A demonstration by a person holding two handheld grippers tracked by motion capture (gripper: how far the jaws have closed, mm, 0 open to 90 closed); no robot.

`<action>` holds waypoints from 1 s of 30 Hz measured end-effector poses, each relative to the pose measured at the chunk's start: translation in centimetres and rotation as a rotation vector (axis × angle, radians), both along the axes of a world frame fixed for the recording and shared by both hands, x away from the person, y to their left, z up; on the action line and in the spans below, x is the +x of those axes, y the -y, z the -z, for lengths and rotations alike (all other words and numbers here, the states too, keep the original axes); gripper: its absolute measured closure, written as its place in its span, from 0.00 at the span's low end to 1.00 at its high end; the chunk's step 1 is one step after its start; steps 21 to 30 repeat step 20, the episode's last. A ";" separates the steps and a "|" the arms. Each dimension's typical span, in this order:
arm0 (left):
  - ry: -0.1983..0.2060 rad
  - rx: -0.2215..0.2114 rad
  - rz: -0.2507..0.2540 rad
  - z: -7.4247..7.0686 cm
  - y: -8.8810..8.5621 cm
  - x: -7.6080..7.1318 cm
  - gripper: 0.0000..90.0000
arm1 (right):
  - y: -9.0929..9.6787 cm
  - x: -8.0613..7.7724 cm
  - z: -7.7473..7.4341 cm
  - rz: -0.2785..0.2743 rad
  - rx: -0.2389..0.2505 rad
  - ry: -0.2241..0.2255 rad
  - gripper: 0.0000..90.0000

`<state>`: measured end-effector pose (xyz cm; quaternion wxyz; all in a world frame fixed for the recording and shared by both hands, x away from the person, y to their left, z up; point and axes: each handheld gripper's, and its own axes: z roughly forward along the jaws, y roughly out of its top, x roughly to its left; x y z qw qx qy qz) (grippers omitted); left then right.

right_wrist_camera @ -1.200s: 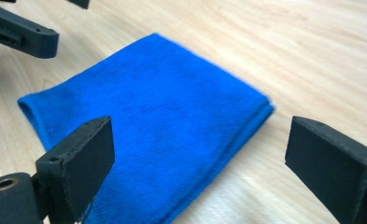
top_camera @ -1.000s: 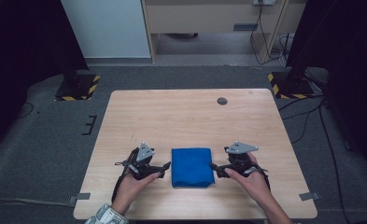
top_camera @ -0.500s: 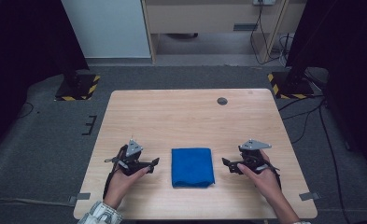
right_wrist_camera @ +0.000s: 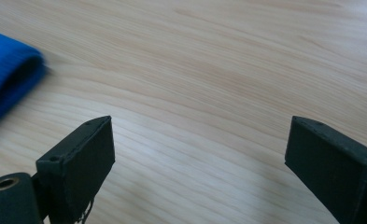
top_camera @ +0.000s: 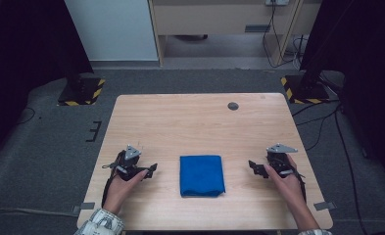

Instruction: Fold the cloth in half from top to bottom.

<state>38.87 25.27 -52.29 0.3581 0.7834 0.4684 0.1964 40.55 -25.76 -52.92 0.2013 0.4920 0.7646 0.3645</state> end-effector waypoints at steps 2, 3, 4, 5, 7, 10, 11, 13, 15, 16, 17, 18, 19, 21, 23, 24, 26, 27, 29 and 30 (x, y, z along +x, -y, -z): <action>-0.006 -0.002 -0.008 0.2 -0.3 0.2 0.10 | 0.6 0.2 0.6 0.021 -0.031 -0.016 0.12; -0.008 0.000 -0.008 0.3 -0.4 0.2 0.09 | 0.9 0.3 0.8 0.031 -0.020 -0.029 0.12; -0.012 0.003 -0.013 0.4 -0.5 0.3 0.09 | 1.1 0.4 0.9 0.038 -0.013 -0.030 0.12; -0.019 0.010 -0.017 0.6 -0.6 0.4 0.09 | 1.3 0.5 0.9 0.044 -0.003 -0.033 0.11; -0.041 0.030 -0.029 1.0 -0.7 0.6 0.09 | 1.4 0.6 0.9 0.061 0.011 -0.034 0.11; -0.033 0.048 -0.036 1.3 -0.7 0.7 0.08 | 1.3 0.8 0.9 0.062 -0.008 -0.036 0.09; -0.032 0.050 -0.036 1.3 -0.7 0.7 0.08 | 1.2 0.8 0.9 0.062 -0.022 -0.036 0.09; -0.030 0.052 -0.035 1.4 -0.7 0.8 0.07 | 0.9 0.8 0.9 0.058 -0.046 -0.035 0.08; -0.031 0.054 -0.035 1.4 -0.7 0.8 0.06 | 0.6 0.8 1.0 0.051 -0.071 -0.036 0.06; -0.031 0.054 -0.035 1.4 -0.7 0.8 0.06 | 0.6 0.8 1.0 0.053 -0.070 -0.040 0.06; -0.031 0.054 -0.035 1.4 -0.7 0.8 0.06 | 0.6 0.8 1.0 0.054 -0.070 -0.040 0.06; -0.031 0.054 -0.035 1.4 -0.7 0.8 0.06 | 0.5 0.8 1.0 0.057 -0.069 -0.041 0.06; -0.031 0.054 -0.035 1.4 -0.7 0.8 0.06 | 0.5 0.8 1.0 0.058 -0.069 -0.041 0.06; -0.031 0.054 -0.035 1.4 -0.7 0.8 0.06 | 0.5 0.8 1.0 0.058 -0.069 -0.041 0.06; -0.031 0.054 -0.035 1.4 -0.7 0.8 0.06 | 0.5 0.8 1.0 0.058 -0.069 -0.041 0.06; -0.031 0.054 -0.035 1.4 -0.7 0.8 0.06 | 0.5 0.8 1.0 0.058 -0.069 -0.041 0.06; -0.031 0.054 -0.035 1.4 -0.7 0.8 0.06 | 0.5 0.8 1.0 0.058 -0.069 -0.041 0.06; -0.031 0.054 -0.035 1.4 -0.7 0.8 0.06 | 0.5 0.8 1.0 0.058 -0.069 -0.041 0.06; -0.031 0.054 -0.035 1.4 -0.7 0.8 0.06 | 0.5 0.8 1.0 0.058 -0.069 -0.041 0.06; -0.031 0.054 -0.035 1.4 -0.7 0.8 0.06 | 0.5 0.8 1.0 0.058 -0.069 -0.041 0.06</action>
